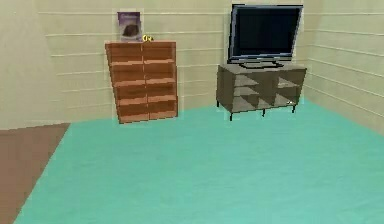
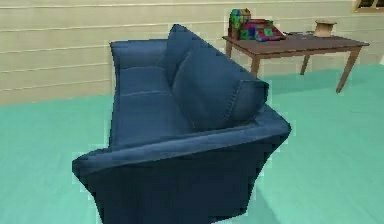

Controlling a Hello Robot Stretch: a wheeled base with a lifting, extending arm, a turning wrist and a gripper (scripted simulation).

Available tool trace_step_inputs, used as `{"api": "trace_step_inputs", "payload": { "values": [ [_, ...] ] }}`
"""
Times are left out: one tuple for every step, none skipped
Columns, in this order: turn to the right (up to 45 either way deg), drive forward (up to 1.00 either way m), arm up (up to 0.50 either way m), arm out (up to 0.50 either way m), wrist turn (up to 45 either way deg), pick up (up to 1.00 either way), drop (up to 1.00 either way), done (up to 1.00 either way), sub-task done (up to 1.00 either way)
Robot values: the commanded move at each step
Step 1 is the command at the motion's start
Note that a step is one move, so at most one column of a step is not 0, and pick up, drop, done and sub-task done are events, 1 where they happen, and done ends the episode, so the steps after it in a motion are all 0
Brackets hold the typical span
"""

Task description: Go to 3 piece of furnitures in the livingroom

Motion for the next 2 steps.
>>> {"api": "trace_step_inputs", "payload": {
  "values": [
    [0.0, 0.35, 0.00, 0.00, 0.0, 0.00, 0.00, 0.00, 0.00],
    [15.0, 0.00, 0.00, 0.00, 0.0, 0.00, 0.00, 0.00, 0.00]
  ]
}}
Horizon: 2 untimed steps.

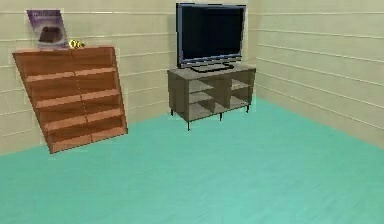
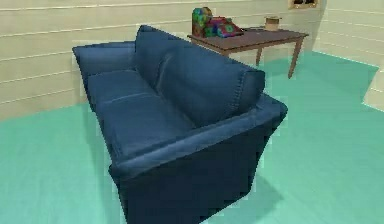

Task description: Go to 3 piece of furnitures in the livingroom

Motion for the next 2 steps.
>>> {"api": "trace_step_inputs", "payload": {
  "values": [
    [0.0, 1.00, 0.00, 0.00, 0.0, 0.00, 0.00, 0.00, 0.00],
    [0.0, 0.55, 0.00, 0.00, 0.0, 0.00, 0.00, 0.00, 0.00]
  ]
}}
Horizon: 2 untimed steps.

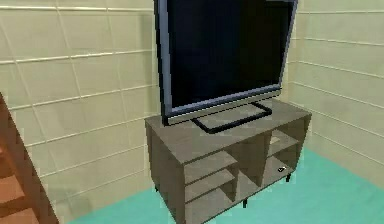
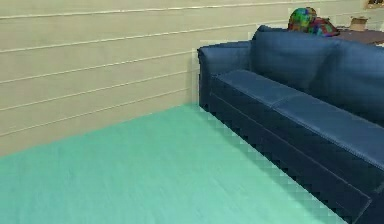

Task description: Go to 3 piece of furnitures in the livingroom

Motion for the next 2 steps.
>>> {"api": "trace_step_inputs", "payload": {
  "values": [
    [9.0, 0.00, 0.00, 0.00, 0.0, 0.00, 0.00, 0.00, 0.00],
    [0.0, 0.00, 0.00, 0.00, 0.0, 0.00, 0.00, 1.00, 0.00]
  ]
}}
